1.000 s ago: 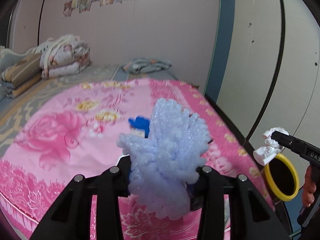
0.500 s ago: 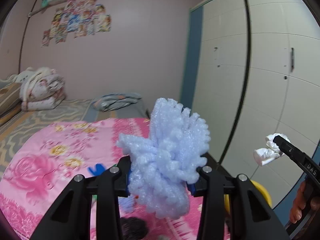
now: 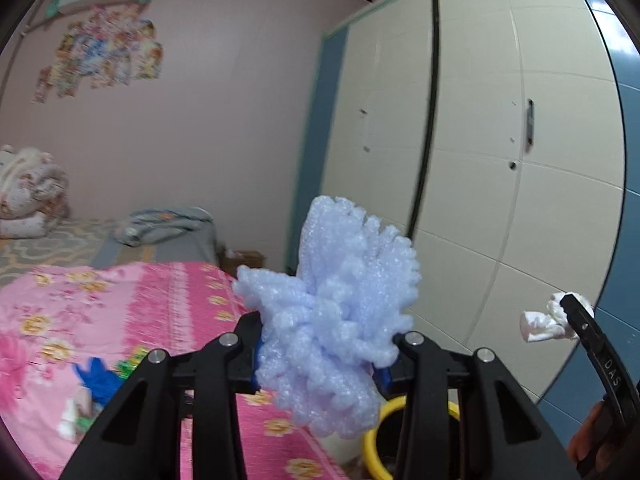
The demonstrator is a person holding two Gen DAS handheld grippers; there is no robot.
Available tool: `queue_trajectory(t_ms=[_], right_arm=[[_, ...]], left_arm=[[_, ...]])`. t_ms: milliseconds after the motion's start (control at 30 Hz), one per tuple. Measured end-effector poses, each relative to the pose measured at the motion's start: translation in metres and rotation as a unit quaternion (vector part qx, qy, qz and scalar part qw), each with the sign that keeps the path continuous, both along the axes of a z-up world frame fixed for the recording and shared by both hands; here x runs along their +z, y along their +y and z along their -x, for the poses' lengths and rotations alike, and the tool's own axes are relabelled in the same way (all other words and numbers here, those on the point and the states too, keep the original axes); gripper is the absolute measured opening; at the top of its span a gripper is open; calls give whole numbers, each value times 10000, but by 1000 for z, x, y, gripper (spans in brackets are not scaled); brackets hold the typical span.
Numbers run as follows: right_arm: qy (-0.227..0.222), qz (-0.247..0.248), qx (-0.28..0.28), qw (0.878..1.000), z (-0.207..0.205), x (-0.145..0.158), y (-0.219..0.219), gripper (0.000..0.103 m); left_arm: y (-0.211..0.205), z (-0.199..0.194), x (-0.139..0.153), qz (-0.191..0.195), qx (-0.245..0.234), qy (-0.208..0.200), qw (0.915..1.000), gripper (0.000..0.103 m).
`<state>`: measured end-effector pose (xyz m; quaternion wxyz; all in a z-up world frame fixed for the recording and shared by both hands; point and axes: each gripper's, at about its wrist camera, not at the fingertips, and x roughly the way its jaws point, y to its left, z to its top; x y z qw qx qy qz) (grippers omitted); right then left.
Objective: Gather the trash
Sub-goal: 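Carry the foam mesh and tissue bundle in both tools over the yellow bin, then open both tools to drop the foam mesh and tissue into the bin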
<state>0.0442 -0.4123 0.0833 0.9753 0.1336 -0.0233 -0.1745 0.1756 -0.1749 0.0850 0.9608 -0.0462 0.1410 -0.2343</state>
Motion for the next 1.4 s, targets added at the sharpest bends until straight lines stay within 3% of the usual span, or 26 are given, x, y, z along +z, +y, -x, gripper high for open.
queue_trajectory(t_ms=[367, 533, 767, 867, 1100, 1300, 1400], right_arm=[[657, -381, -572, 9955, -34, -51, -85, 36], [1135, -686, -621, 9892, -50, -92, -118, 36], [1786, -1002, -710, 9762, -83, -140, -156, 37], [2006, -1111, -743, 9705, -84, -169, -152, 37], [2279, -1358, -737, 9614, -81, -216, -149, 37], [2235, -1379, -773, 9618, -75, -219, -140, 42], [2132, -1415, -816, 9632, -76, -215, -139, 50]], left_arm=[[-103, -40, -75, -273, -499, 506, 9971, 37], [-149, -59, -122, -687, -832, 936, 9898, 37], [-183, -82, -179, -943, -1224, 1595, 9750, 37], [-196, -90, -203, -1034, -1379, 1893, 9667, 38], [-213, -92, -225, -1186, -1577, 2059, 9585, 40], [-211, -91, -220, -1078, -1592, 2066, 9594, 49], [-208, -91, -216, -987, -1584, 2055, 9607, 58]])
